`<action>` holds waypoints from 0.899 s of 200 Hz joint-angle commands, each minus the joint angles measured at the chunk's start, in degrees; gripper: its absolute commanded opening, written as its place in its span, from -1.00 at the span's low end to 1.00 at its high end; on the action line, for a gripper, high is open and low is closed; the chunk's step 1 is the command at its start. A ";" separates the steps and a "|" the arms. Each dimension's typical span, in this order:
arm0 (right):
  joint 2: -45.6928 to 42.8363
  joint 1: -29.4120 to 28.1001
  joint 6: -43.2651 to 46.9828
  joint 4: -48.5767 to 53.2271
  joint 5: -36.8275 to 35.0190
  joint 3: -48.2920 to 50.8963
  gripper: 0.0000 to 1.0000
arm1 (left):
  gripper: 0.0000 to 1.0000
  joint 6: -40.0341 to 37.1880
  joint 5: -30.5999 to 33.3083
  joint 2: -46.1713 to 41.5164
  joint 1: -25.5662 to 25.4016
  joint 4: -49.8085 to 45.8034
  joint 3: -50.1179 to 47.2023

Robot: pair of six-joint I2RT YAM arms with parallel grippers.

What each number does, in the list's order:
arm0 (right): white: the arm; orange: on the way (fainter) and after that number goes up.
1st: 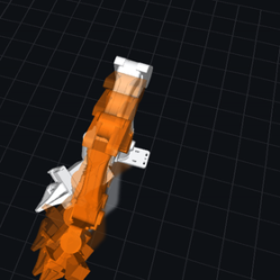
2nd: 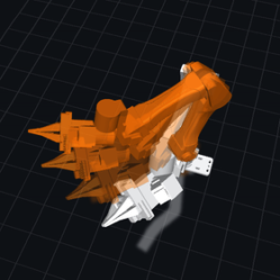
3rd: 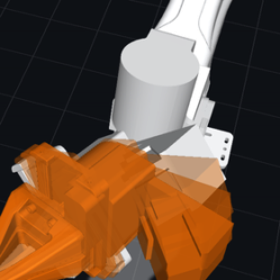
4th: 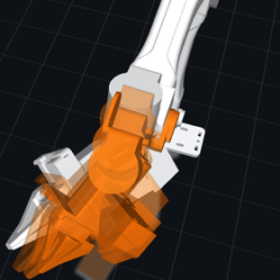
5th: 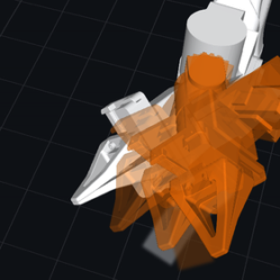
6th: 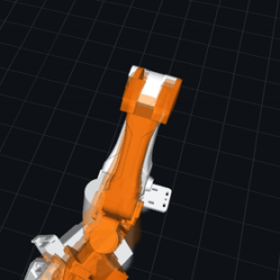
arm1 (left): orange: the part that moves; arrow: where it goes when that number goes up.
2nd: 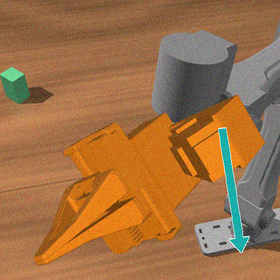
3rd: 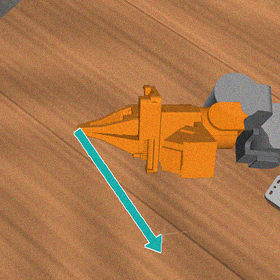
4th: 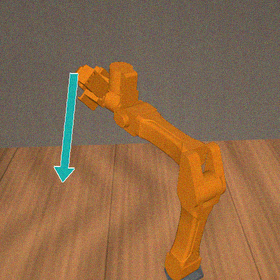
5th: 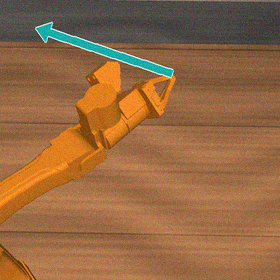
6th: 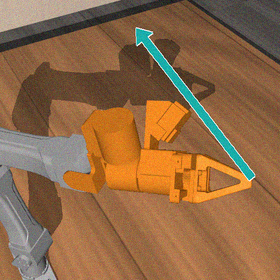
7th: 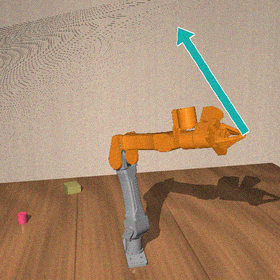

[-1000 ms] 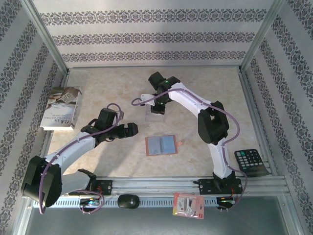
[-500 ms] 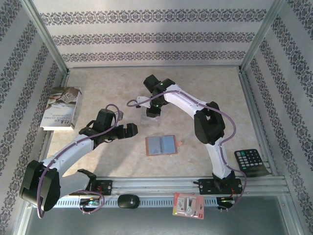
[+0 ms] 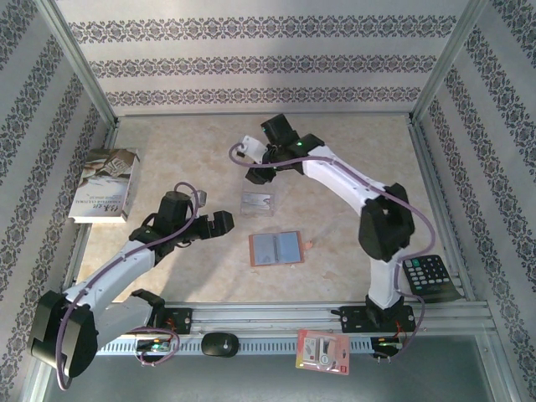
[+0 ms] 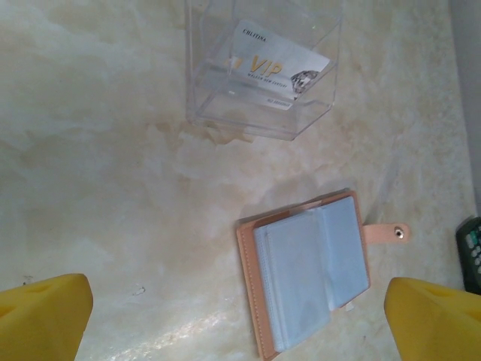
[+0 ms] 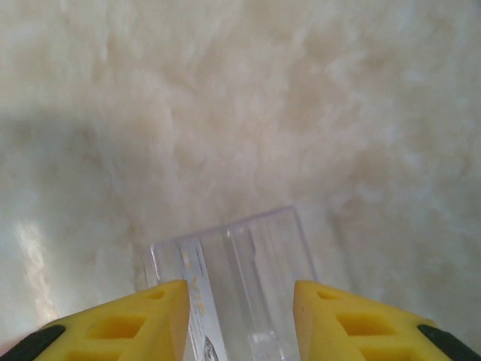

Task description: Take the credit cards out of the card holder

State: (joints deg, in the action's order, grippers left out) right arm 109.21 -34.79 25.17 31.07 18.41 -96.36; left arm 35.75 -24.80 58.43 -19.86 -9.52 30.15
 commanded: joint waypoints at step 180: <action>-8.90 -26.12 -41.49 -3.81 -29.07 34.75 -0.14 | 0.91 3.55 1.55 3.43 -2.00 12.71 -9.15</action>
State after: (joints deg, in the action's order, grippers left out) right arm 97.93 -60.27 -17.76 24.67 -7.70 -59.77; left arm 39.51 -23.90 62.00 -21.06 0.99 21.23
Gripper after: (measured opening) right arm 0.428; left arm 0.955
